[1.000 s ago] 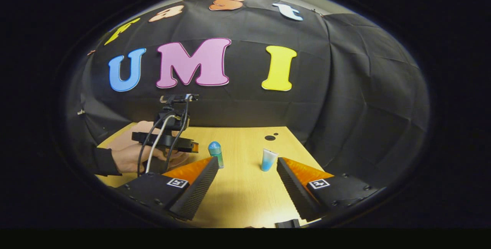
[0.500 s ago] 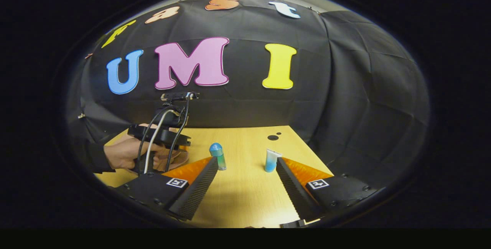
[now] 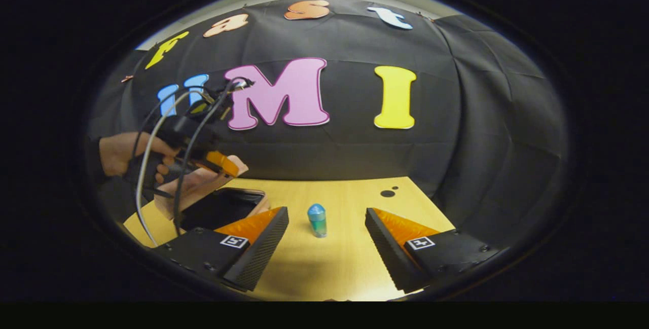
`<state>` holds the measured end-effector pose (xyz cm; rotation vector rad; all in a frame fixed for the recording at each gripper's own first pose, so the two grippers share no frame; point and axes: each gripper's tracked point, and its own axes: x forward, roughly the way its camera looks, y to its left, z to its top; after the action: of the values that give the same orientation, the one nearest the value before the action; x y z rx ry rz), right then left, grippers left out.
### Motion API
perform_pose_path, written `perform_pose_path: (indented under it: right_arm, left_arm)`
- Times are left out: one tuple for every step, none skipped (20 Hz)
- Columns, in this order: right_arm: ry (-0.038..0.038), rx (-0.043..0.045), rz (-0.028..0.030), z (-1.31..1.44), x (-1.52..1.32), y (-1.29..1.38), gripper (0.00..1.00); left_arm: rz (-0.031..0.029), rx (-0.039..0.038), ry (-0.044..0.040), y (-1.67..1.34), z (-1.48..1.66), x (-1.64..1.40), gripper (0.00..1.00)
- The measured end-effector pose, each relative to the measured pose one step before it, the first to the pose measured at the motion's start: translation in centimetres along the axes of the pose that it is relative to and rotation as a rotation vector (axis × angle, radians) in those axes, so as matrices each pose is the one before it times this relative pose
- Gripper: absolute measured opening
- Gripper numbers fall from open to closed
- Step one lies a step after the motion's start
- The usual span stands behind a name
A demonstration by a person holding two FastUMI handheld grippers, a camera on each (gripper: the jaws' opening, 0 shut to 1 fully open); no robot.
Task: First open the suitcase, pack the skin care products into it, and then close the suitcase.
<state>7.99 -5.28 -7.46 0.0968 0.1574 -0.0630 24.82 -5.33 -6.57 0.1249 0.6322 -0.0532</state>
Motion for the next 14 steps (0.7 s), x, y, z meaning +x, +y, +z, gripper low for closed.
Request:
perform_pose_path:
  right_arm:
    - [-0.0072, -0.00796, 0.01632, 0.194, 0.218, 0.692, 0.96]
    - [-0.00048, -0.00781, 0.01718, 0.047, 0.299, 0.81, 0.97]
    - [0.00576, -0.00059, 0.01682, -0.069, 0.268, 0.673, 0.97]
    - [0.00642, 0.0039, 0.01752, -0.131, 0.144, 0.747, 0.97]
    - [0.0023, 0.00435, 0.01471, 0.01, 0.146, 0.703, 0.97]
    - [0.00094, -0.00131, 0.00976, 0.0, 0.2, 0.766, 0.97]
    - [0.00414, -0.00641, 0.00681, -0.106, 0.137, 0.633, 0.97]
    - [0.01222, -0.0033, 0.00736, -0.337, 0.167, 0.775, 0.96]
    - [0.01167, 0.00218, 0.01267, -0.303, 0.105, 0.904, 0.97]
    - [0.00925, -0.00273, 0.00566, -0.278, 0.218, 0.683, 0.97]
    - [0.00822, -0.0081, -0.00147, -0.15, 0.198, 0.538, 0.98]
    - [0.00371, -0.01207, 0.00013, -0.069, 0.141, 0.593, 0.98]
    - [0.00169, -0.01521, -0.00409, -0.01, 0.181, 0.395, 0.97]
    - [0.00232, -0.01427, -0.00161, -0.172, 0.199, 0.399, 0.97]
  left_arm:
    - [0.02482, 0.01949, -0.02594, 2.117, 1.045, -1.151, 0.13]
    - [0.0261, 0.01892, -0.01258, 2.096, 0.612, -0.941, 0.12]
    - [0.03191, 0.0142, -0.01292, 2.665, 0.487, -0.841, 0.13]
    - [0.0366, 0.01415, -0.00488, 2.705, 0.444, -0.621, 0.12]
    - [0.03126, 0.01386, -0.01296, 2.66, 0.226, -0.275, 0.12]
    - [0.0351, 0.0094, -0.01021, 2.894, 0.163, -0.184, 0.12]
    - [0.02006, 0.01415, -0.01856, 2.53, 0.101, 0.176, 0.12]
    - [0.03111, 0.01257, -0.02149, 2.768, -0.066, 0.386, 0.12]
    - [0.03024, 0.00565, -0.02043, 2.677, -0.18, 0.682, 0.12]
    - [0.0213, -0.00292, -0.00231, 2.335, -0.51, 0.701, 0.12]
    - [0.01219, -0.00965, 0.01018, 2.046, -0.911, 0.53, 0.12]
    - [0.00815, -0.00864, 0.00894, 1.95, -0.899, 0.823, 0.11]
    - [0.00658, -0.00534, 0.00917, 1.839, -0.878, 0.999, 0.11]
    - [0.0093, -0.00814, 0.01905, 1.636, -1.079, 1.052, 0.11]
